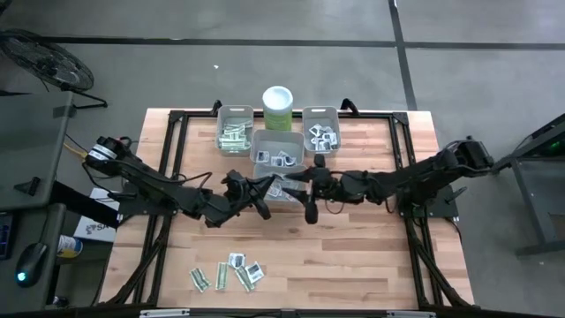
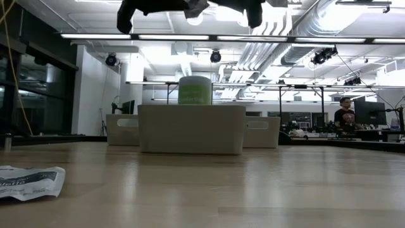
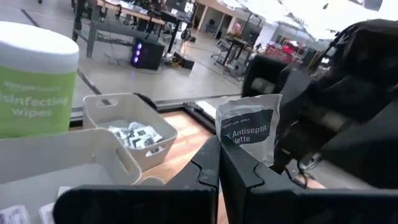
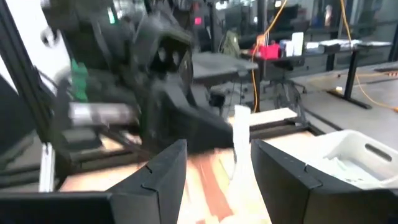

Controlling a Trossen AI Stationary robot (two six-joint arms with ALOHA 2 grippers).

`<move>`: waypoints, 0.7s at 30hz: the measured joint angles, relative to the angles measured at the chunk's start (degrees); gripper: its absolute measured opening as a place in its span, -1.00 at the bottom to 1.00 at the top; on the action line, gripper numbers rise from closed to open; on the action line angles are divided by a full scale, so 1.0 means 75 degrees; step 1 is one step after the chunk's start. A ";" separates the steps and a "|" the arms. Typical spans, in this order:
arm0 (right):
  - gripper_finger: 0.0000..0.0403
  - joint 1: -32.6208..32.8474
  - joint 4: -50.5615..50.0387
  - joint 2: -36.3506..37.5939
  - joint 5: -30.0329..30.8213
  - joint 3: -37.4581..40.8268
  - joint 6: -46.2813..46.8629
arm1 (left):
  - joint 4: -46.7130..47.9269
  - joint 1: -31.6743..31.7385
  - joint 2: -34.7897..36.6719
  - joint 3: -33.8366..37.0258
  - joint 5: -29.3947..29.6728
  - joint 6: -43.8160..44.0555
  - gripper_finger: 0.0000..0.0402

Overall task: Pick & Place First Aid Supplies
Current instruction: Put the left towelette pack into the right bin

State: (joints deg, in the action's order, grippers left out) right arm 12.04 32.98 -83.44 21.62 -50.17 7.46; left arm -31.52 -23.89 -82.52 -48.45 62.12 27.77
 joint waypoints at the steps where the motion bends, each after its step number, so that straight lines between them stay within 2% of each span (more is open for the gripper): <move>1: -0.14 -0.0018 -0.0131 -0.0073 -0.0010 -0.0065 0.0001 | -0.0088 -0.0002 0.0003 0.0000 -0.0001 -0.0092 -1.00; 12: -0.20 -0.0322 -0.0569 -0.0330 0.0037 -0.0321 0.0586 | -0.0199 -0.0016 0.0003 -0.0003 -0.0211 -0.0490 -1.00; 16: -0.37 -0.0371 -0.0554 -0.0330 -0.0048 -0.0321 0.0601 | -0.0189 -0.0016 0.0003 -0.0003 -0.0211 -0.0499 -1.00; 21: -0.69 -0.0371 -0.0540 -0.0330 -0.0242 -0.0321 0.0601 | -0.0186 -0.0016 0.0004 -0.0003 -0.0264 -0.0494 -1.00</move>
State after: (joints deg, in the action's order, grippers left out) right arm 9.26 28.93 -85.91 19.81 -52.58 11.97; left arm -32.91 -24.01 -82.49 -48.47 60.14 24.07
